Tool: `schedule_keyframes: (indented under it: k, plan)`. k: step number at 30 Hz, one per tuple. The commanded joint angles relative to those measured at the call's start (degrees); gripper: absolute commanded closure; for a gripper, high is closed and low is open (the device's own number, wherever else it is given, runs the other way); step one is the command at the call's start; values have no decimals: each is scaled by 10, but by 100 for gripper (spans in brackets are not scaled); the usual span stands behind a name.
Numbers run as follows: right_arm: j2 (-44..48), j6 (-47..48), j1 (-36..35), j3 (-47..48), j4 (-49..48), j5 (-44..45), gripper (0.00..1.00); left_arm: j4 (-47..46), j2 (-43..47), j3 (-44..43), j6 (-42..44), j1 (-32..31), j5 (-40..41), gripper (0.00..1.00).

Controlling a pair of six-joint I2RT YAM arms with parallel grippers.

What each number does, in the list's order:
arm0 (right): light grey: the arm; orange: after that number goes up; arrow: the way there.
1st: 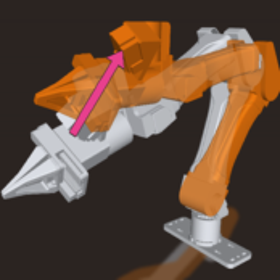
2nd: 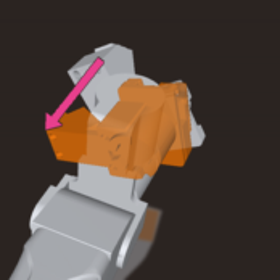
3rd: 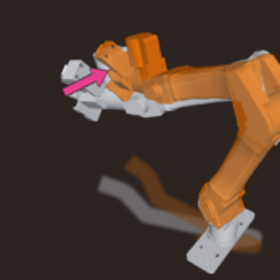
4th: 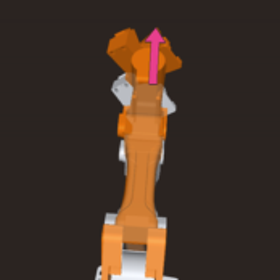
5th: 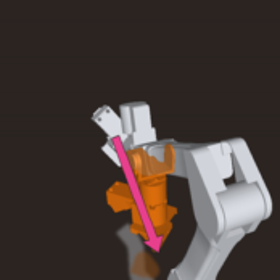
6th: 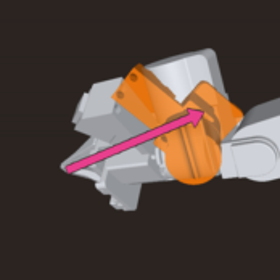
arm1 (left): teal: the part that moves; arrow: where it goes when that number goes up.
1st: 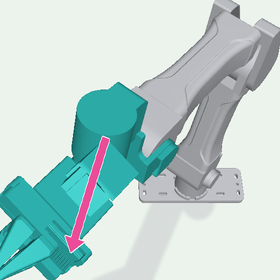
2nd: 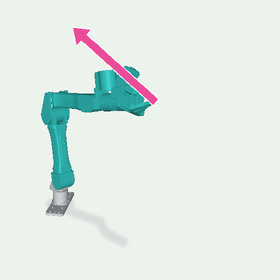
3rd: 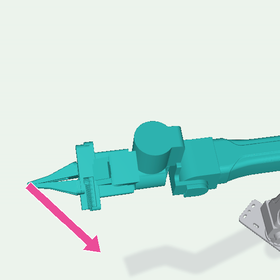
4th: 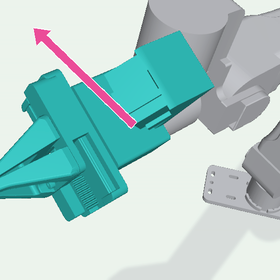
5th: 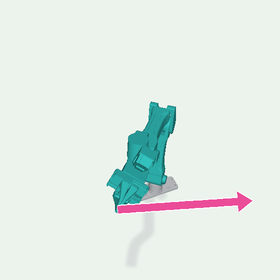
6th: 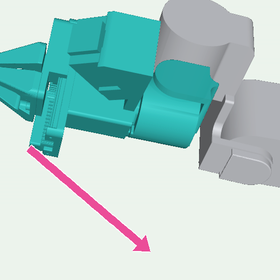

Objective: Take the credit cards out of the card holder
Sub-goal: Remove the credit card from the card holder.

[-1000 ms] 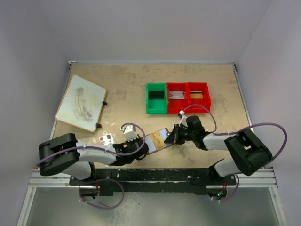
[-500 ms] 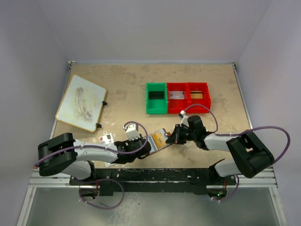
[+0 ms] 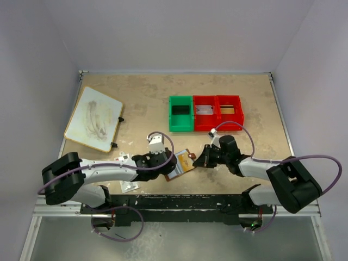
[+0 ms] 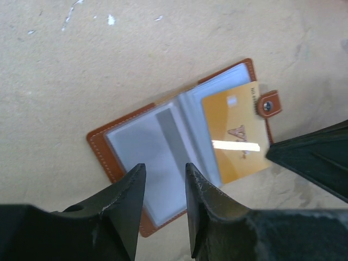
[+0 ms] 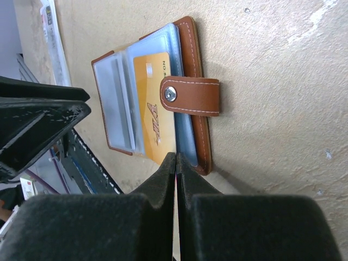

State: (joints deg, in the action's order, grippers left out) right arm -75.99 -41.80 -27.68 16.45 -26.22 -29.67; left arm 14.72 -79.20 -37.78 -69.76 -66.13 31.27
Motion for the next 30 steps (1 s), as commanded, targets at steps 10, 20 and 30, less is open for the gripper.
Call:
schedule_keyframes:
  k: [10, 20, 30]
  plan:
    - [18, -33, 2, -30, -75, -19, 100, -173, -89, -35, 35, 17, -103, 88]
    - [5, -50, 1, -34, -116, -38, 100, -228, -138, 0, 16, 22, -126, 98]
    - [-46, -47, -5, -18, -158, -59, 86, -212, -131, 26, 7, 22, -112, 100]
